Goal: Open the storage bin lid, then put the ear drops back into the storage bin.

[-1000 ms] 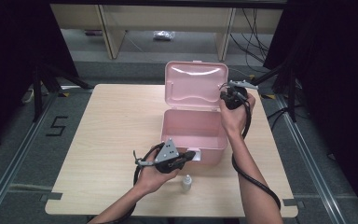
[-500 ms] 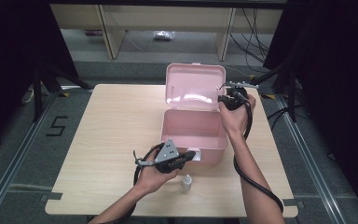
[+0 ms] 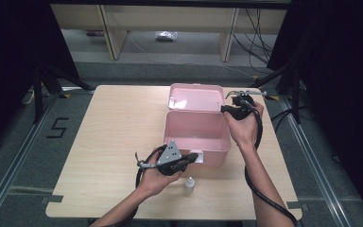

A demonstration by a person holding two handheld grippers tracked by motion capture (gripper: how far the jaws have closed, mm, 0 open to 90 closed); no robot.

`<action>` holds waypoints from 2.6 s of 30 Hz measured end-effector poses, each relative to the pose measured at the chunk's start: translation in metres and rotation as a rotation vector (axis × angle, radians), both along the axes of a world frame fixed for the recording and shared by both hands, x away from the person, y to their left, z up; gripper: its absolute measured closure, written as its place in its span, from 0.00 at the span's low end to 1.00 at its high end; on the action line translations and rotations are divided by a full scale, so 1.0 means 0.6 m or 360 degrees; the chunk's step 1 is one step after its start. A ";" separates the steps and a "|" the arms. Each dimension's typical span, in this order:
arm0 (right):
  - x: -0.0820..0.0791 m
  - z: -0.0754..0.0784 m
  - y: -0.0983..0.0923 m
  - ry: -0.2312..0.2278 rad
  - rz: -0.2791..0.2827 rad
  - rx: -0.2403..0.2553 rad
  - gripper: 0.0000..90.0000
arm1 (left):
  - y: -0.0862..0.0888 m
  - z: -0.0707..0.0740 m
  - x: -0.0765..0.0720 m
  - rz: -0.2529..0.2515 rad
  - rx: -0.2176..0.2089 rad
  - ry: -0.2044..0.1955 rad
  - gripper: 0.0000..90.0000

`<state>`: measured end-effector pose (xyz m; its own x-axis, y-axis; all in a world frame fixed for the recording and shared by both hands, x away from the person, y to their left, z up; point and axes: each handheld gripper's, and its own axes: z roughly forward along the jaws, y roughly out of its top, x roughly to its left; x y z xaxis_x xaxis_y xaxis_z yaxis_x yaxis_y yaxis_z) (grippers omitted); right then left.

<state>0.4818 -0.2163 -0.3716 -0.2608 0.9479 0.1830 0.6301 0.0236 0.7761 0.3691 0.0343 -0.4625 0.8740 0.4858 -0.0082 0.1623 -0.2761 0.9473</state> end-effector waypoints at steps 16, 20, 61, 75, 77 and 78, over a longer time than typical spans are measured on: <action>-0.060 0.000 -0.002 0.0167 0.0091 0.0083 0.86 | -0.001 0.009 0.000 0.0002 0.0049 0.0002 0.96; -0.067 0.003 0.003 0.0194 0.0096 0.0104 0.86 | -0.001 0.011 -0.001 0.0002 0.0039 0.0004 0.94; -0.113 0.004 -0.002 0.0266 0.0324 -0.0014 0.76 | 0.132 0.069 -0.030 0.0304 -0.0113 -0.0028 0.56; -0.127 0.010 0.004 0.0322 0.0471 -0.0085 0.75 | 0.141 0.065 -0.029 0.0318 -0.0049 -0.0019 0.54; -0.130 0.010 0.009 0.0311 0.0498 -0.0073 0.75 | 0.142 0.067 -0.028 0.0325 -0.0069 -0.0016 0.54; -0.133 0.014 0.009 0.0340 0.0517 -0.0103 0.75 | 0.141 0.068 -0.027 0.0326 -0.0072 -0.0018 0.54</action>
<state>0.4020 -0.2107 -0.3632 -0.5118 0.8335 0.2079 0.7289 0.2933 0.6186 0.3529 0.1188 -0.4216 0.7570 0.6530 -0.0246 0.1999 -0.1956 0.9601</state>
